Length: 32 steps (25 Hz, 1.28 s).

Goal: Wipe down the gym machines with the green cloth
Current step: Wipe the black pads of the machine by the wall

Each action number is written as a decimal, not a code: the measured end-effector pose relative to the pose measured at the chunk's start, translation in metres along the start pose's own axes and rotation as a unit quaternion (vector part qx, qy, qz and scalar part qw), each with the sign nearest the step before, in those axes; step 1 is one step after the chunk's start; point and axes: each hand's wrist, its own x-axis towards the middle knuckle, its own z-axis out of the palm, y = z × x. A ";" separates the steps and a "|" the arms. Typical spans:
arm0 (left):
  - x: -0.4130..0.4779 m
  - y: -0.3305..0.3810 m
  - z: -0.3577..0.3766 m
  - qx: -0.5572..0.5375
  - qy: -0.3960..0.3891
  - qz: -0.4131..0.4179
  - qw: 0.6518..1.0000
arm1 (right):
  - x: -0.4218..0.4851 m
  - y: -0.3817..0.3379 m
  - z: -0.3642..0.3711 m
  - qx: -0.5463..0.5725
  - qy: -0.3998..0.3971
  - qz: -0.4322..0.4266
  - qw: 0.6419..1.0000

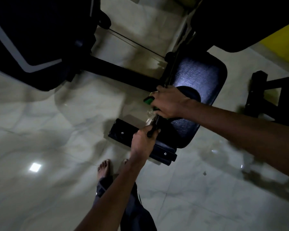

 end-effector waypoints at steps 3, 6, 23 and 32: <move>-0.001 0.006 0.000 0.032 -0.007 0.022 0.999 | 0.021 -0.002 -0.009 -0.034 -0.042 0.028 0.998; 0.004 0.019 -0.006 0.061 -0.048 0.093 0.993 | 0.043 0.021 -0.020 -0.071 -0.040 0.146 0.986; 0.041 0.032 0.004 0.120 -0.093 0.098 0.984 | 0.034 0.105 -0.011 0.139 0.118 0.264 0.947; 0.048 0.027 0.002 0.143 -0.099 0.142 0.975 | 0.022 0.087 0.013 0.180 0.183 0.311 0.915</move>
